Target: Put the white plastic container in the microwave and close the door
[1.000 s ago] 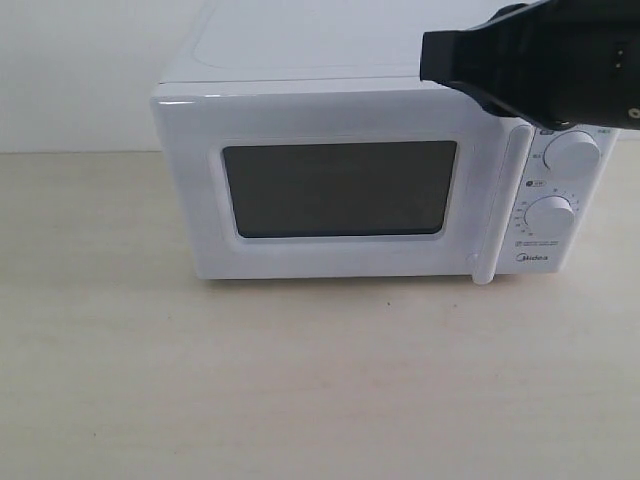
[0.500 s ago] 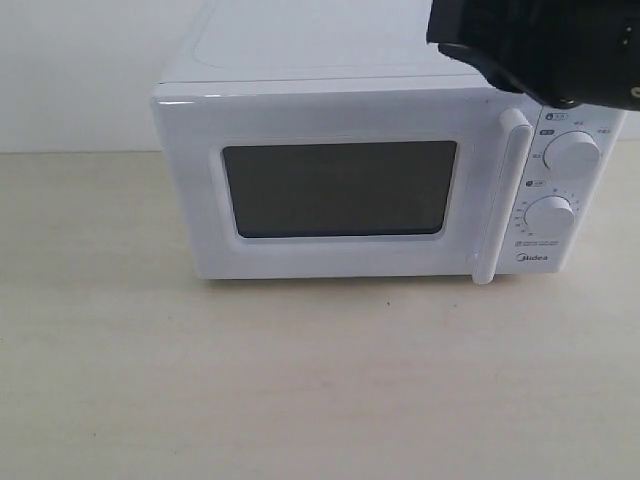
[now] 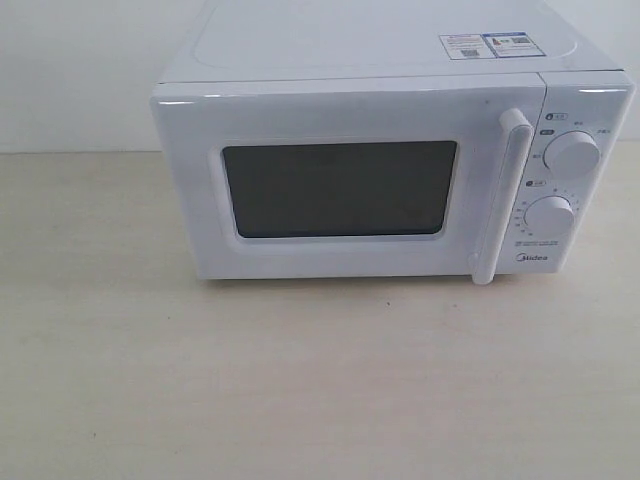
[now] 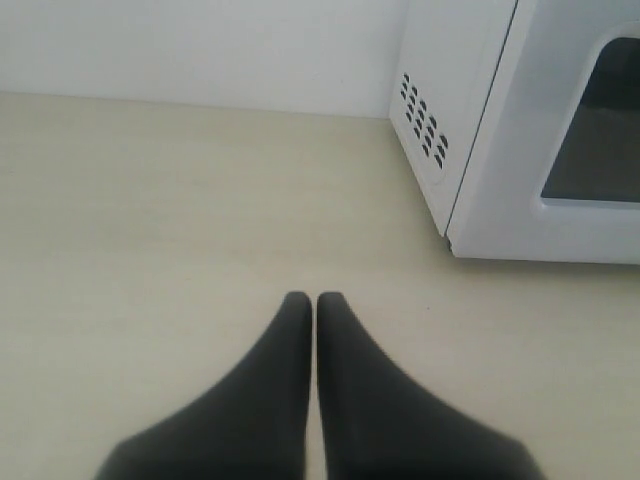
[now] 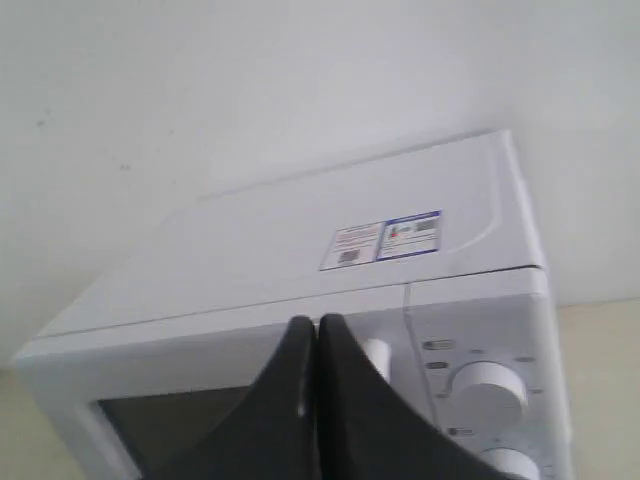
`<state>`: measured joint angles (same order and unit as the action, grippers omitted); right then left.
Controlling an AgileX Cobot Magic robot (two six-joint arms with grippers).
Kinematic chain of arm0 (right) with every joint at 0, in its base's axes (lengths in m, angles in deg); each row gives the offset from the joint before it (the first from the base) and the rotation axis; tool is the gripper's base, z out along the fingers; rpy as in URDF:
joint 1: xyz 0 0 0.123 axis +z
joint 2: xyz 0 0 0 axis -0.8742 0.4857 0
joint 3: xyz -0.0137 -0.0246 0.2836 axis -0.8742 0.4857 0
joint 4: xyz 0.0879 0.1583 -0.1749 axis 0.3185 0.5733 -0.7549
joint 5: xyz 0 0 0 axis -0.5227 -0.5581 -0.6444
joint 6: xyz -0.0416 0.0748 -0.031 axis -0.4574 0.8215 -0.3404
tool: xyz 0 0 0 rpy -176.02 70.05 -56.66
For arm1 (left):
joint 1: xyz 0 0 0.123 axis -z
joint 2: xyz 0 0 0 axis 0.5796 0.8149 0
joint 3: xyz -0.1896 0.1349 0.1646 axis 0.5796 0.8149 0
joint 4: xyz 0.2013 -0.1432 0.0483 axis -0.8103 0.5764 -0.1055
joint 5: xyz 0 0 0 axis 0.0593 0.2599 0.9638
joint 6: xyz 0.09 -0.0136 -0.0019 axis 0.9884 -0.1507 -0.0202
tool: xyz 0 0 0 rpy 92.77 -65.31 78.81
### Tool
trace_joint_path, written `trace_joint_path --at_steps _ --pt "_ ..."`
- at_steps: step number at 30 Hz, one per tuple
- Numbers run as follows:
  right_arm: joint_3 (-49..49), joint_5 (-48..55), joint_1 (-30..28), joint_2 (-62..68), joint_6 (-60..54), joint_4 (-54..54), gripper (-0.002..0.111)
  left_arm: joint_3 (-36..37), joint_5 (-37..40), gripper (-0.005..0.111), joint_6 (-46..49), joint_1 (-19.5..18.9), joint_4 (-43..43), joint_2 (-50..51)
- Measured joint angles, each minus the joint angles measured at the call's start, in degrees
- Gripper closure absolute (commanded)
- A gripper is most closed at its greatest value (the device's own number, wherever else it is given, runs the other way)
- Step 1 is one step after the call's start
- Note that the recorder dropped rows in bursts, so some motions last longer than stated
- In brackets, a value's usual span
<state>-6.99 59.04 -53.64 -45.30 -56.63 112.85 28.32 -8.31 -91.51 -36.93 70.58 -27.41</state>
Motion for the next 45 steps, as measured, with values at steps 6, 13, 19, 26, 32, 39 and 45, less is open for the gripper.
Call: trace_joint_path --at_steps 6,13,19,26,32,39,45 --pt "12.62 -4.65 -3.97 -18.80 0.22 0.46 0.108 0.00 0.00 0.103 0.00 0.00 0.00 0.00" --pt "22.14 -8.25 -7.17 -30.74 -0.54 0.46 0.108 0.00 0.00 0.103 0.00 0.00 0.00 0.00" --pt "26.42 -8.86 -11.67 -30.87 -0.54 0.46 0.108 0.00 0.04 0.103 0.00 0.00 0.00 0.00" --pt "28.96 -8.25 -11.91 -30.95 -0.29 0.46 0.108 0.00 0.14 0.103 0.00 0.00 0.00 0.00" --pt "29.23 -3.50 -11.91 -30.95 0.36 -0.16 0.108 0.00 0.14 0.103 0.00 0.00 0.00 0.00" --pt "29.23 3.40 -11.91 -30.95 2.06 -17.53 0.108 0.00 0.14 0.103 0.00 0.00 0.00 0.00" --pt "29.25 12.69 -11.91 -30.95 14.81 -34.52 0.108 0.00 0.14 0.103 0.00 0.00 0.00 0.00"
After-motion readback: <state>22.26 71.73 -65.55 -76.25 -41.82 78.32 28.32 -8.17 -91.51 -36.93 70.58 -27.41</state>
